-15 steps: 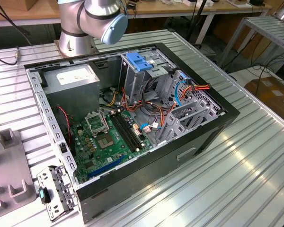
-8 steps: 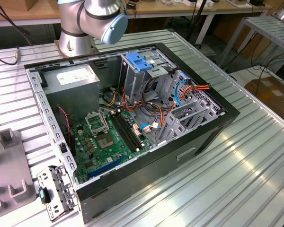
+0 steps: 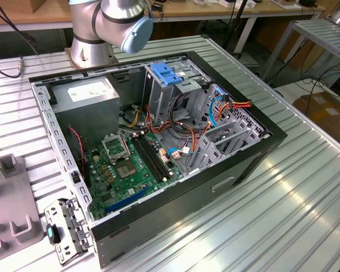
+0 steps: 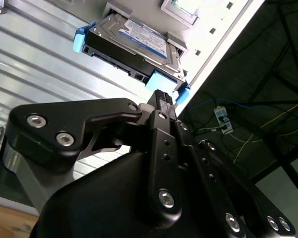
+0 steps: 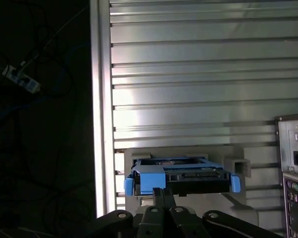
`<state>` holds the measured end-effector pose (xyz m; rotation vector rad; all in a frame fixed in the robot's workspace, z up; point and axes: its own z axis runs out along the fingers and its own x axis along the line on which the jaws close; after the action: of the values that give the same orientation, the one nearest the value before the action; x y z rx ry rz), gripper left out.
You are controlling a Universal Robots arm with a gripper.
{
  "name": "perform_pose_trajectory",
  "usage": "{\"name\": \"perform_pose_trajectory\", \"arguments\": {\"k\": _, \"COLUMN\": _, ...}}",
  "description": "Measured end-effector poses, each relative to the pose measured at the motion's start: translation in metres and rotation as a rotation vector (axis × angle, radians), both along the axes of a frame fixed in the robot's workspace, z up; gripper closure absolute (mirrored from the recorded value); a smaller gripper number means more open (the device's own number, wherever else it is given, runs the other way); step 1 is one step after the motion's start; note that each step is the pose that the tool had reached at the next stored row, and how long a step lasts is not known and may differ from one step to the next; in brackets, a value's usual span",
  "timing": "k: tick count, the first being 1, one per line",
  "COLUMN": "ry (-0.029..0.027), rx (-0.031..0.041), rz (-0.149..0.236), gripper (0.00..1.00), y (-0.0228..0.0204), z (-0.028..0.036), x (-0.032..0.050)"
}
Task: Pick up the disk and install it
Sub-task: 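Pick up the disk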
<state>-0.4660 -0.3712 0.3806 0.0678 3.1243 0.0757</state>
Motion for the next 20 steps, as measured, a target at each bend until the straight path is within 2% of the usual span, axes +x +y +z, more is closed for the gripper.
{"name": "perform_pose_trajectory", "arguments": {"k": 10, "ry": -0.0001, "rx": 0.0000, "rz": 0.112, "gripper": 0.89, "y": 0.0000, "z": 0.0000, "x": 0.0000}}
{"name": "perform_pose_trajectory", "arguments": {"k": 17, "ry": -0.0001, "rx": 0.0000, "rz": 0.168, "gripper": 0.89, "y": 0.0000, "z": 0.0000, "x": 0.0000}}
{"name": "perform_pose_trajectory", "arguments": {"k": 20, "ry": -0.0001, "rx": 0.0000, "rz": 0.213, "gripper": 0.89, "y": 0.0000, "z": 0.0000, "x": 0.0000}}
